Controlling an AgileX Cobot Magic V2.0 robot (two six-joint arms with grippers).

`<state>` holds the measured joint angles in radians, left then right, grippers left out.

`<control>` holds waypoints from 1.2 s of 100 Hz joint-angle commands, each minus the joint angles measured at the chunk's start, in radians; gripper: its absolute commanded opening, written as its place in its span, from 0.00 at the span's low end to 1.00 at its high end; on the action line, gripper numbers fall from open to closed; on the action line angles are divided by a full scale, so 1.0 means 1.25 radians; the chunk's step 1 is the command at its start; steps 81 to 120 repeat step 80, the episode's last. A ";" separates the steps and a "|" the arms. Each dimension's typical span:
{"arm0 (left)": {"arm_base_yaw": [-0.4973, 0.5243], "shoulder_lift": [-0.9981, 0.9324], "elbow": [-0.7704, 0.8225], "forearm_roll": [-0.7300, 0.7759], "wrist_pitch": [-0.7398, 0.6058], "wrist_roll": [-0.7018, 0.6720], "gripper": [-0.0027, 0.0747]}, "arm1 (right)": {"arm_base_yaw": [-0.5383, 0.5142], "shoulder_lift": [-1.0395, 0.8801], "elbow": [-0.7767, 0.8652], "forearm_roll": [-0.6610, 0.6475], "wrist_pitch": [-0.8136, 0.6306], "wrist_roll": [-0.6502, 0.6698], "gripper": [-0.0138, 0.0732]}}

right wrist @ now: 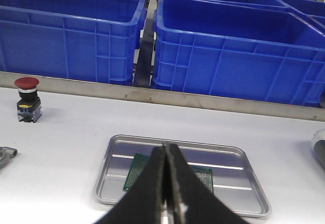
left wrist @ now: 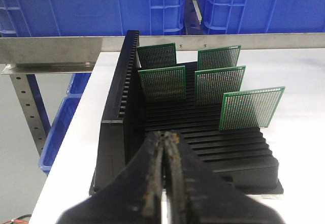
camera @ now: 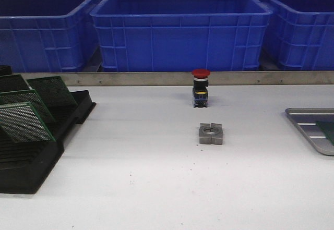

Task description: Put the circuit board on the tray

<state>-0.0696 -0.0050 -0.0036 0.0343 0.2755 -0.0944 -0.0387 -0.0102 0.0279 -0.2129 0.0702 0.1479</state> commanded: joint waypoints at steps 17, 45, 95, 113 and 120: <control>0.002 -0.023 0.024 0.000 -0.056 -0.007 0.01 | 0.002 -0.017 0.002 0.064 -0.056 -0.062 0.09; 0.002 -0.023 0.024 0.000 -0.056 -0.007 0.01 | 0.002 -0.016 0.001 0.064 -0.056 -0.062 0.09; 0.002 -0.023 0.024 0.000 -0.056 -0.007 0.01 | 0.002 -0.016 0.001 0.064 -0.056 -0.062 0.09; 0.002 -0.023 0.024 0.000 -0.056 -0.007 0.01 | 0.002 -0.016 0.001 0.064 -0.056 -0.062 0.09; 0.002 -0.023 0.024 0.000 -0.056 -0.007 0.01 | 0.002 -0.016 0.001 0.064 -0.056 -0.062 0.09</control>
